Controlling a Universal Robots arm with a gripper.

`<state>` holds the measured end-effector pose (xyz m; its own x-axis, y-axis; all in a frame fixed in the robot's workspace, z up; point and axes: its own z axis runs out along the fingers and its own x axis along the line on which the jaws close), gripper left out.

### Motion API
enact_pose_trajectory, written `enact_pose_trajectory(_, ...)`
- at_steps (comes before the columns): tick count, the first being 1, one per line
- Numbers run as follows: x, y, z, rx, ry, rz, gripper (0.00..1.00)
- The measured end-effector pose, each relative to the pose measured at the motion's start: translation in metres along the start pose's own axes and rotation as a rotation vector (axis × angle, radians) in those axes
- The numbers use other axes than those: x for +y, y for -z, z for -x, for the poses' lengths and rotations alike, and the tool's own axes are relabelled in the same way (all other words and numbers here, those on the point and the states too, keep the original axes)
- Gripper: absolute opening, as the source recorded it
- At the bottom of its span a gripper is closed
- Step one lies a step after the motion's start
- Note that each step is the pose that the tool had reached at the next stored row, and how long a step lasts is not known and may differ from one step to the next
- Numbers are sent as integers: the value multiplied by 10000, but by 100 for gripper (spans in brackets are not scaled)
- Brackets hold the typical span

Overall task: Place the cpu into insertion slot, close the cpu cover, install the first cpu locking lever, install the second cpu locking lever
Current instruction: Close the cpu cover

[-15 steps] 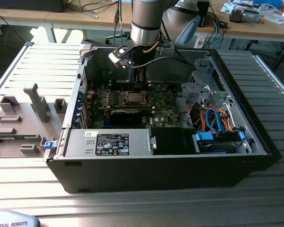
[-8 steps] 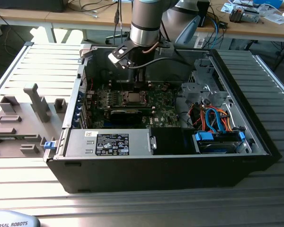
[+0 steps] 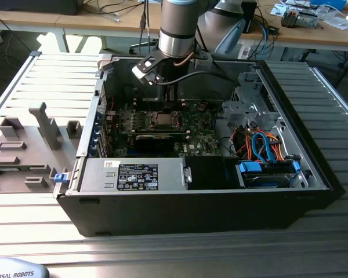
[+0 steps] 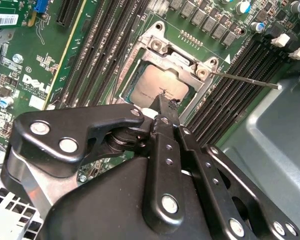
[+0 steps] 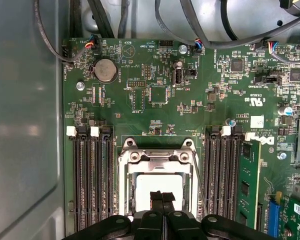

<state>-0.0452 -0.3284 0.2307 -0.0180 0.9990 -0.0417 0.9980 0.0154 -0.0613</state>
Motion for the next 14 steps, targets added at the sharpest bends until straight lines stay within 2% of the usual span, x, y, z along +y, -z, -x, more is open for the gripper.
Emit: enact_pose_trajectory(14, 0, -27, -1, 1, 0, 0, 11)
